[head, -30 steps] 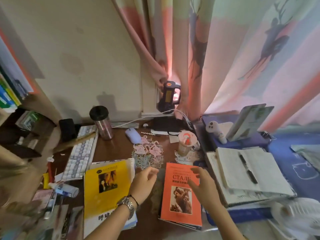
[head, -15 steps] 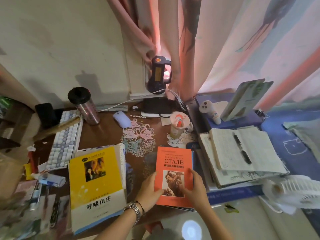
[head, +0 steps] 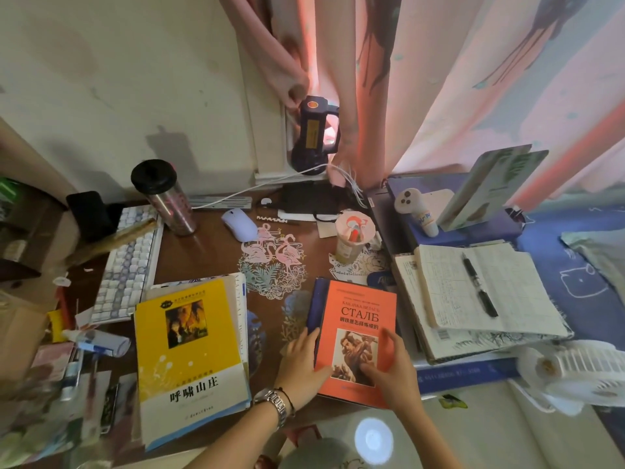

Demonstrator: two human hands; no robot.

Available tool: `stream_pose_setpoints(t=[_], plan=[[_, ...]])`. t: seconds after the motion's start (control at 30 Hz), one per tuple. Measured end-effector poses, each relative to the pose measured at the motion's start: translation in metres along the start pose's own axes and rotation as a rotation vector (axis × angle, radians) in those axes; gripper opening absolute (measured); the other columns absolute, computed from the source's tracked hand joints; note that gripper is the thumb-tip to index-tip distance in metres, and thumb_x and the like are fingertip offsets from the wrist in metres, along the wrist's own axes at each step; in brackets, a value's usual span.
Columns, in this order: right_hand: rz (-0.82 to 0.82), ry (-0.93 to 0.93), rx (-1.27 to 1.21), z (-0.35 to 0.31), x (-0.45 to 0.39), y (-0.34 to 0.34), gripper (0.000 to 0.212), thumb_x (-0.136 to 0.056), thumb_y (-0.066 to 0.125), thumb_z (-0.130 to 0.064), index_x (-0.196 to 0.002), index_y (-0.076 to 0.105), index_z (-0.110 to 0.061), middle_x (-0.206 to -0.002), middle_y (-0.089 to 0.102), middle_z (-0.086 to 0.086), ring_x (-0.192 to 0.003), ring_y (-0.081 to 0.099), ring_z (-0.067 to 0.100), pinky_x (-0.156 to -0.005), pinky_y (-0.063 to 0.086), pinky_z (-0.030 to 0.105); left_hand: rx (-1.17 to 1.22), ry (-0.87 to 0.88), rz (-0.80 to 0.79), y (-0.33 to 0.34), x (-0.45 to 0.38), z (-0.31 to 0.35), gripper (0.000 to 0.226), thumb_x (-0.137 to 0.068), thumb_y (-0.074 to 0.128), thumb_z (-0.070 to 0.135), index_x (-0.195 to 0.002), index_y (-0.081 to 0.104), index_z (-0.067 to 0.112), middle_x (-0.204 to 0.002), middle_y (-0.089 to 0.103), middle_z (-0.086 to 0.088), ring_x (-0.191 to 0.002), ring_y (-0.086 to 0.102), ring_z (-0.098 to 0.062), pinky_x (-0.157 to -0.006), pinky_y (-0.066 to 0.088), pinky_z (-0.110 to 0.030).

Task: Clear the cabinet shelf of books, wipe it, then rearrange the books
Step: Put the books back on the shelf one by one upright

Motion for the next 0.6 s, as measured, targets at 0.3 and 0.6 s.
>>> stream_pose_setpoints(t=[0.3,0.6], plan=[[-0.017,-0.006,-0.067,0.005,-0.003,0.001,0.083,-0.074,0.078,-0.006,-0.14,0.034,-0.027,-0.135,0.05,0.004,-0.111,0.054,0.019,-0.09,0.05,0.038,0.045,-0.034,-0.049,0.008,0.002,0.008,0.087,-0.088,0.056,0.035,-0.152,-0.002,0.025,-0.159,0.007,-0.002,-0.146,0.002,-0.024,-0.118,0.015,-0.043],[0.11,-0.025,-0.096,-0.006,0.005,-0.001,0.07,-0.077,0.077,-0.009,-0.134,0.042,-0.028,-0.13,0.051,0.005,-0.117,0.051,0.021,-0.093,0.047,0.039,0.192,-0.001,-0.049,-0.004,0.003,0.009,0.075,-0.088,0.059,0.029,-0.149,0.015,0.034,-0.144,0.035,0.003,-0.138,0.019,-0.019,-0.112,0.02,-0.035]])
Point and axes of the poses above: each hand's wrist, its own x-axis away from the middle knuckle, its own y-axis out of the palm, z = x × y, the point moved 6 cm from there along -x, towards the middle knuckle
